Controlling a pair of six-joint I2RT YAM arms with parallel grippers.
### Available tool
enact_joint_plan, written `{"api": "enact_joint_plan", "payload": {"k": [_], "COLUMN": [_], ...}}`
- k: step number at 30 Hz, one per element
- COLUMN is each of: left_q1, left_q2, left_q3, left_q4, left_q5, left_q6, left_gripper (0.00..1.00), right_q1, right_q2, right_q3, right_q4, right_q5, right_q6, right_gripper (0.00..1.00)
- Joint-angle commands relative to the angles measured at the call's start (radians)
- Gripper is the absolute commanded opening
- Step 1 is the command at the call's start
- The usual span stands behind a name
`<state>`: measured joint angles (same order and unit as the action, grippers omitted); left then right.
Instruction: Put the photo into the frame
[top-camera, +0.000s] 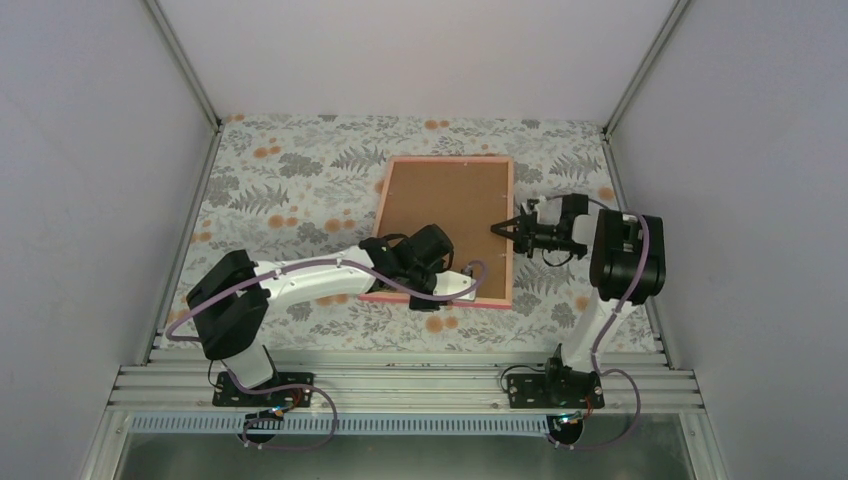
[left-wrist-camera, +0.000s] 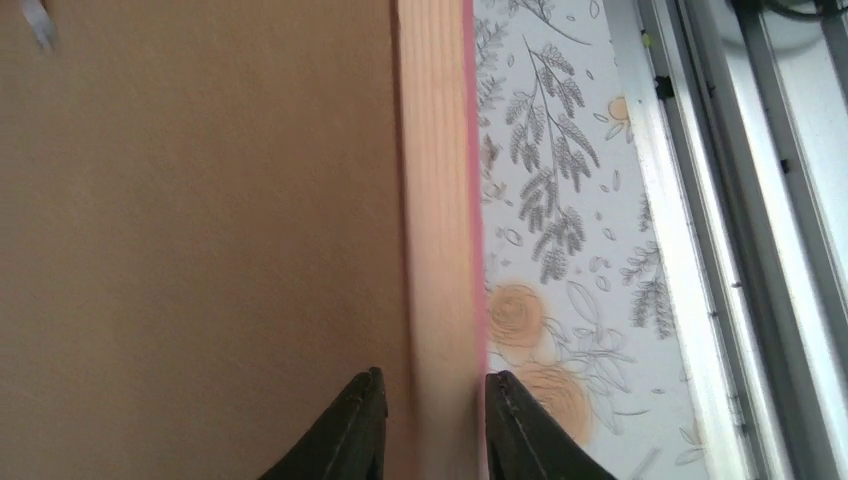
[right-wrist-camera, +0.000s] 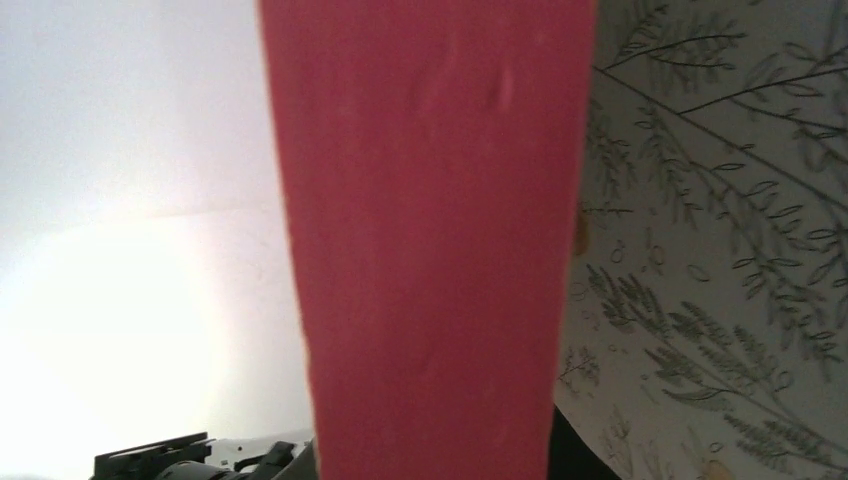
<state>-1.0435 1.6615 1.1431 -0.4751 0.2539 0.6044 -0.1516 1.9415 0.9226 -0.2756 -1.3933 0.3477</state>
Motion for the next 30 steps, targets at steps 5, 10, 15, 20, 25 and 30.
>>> {"api": "enact_joint_plan", "payload": {"k": [5,10,15,20,25,30], "left_q1": [0.038,0.132,0.270,0.433,0.573,0.708], "left_q2": [-0.066,-0.084,-0.080,-0.082,-0.100,-0.119], "left_q3": [0.195,0.345,0.524,0.582,0.554,0.552], "left_q4": [-0.068,-0.154,-0.206,-0.185,-0.159,-0.136], "left_q5": [-0.030,-0.020,-0.046,-0.073,-0.072,-0.076], "left_q6": [0.044,0.018,-0.053,-0.126,-0.197,-0.275], "left_gripper": [0.84,1.00,1.00,1.00,1.00,1.00], "right_q1": [0.010,0.009,0.009,0.012,0.018,0.068], "right_q2": [-0.166,-0.237,-0.347,-0.400,-0.493,-0.593], "right_q3": [0.104,0.220,0.337,0.495,0.587,0.637], "right_q4": [-0.205,-0.302,-0.365,-0.504,-0.472,-0.419], "right_q5": [-0.061,-0.066,0.012,0.122,0.261,0.504], "right_q6": [-0.069,-0.125,-0.184,-0.355,-0.422,-0.517], "right_gripper": [0.04,0.04,0.04,0.04,0.04,0.03]}}
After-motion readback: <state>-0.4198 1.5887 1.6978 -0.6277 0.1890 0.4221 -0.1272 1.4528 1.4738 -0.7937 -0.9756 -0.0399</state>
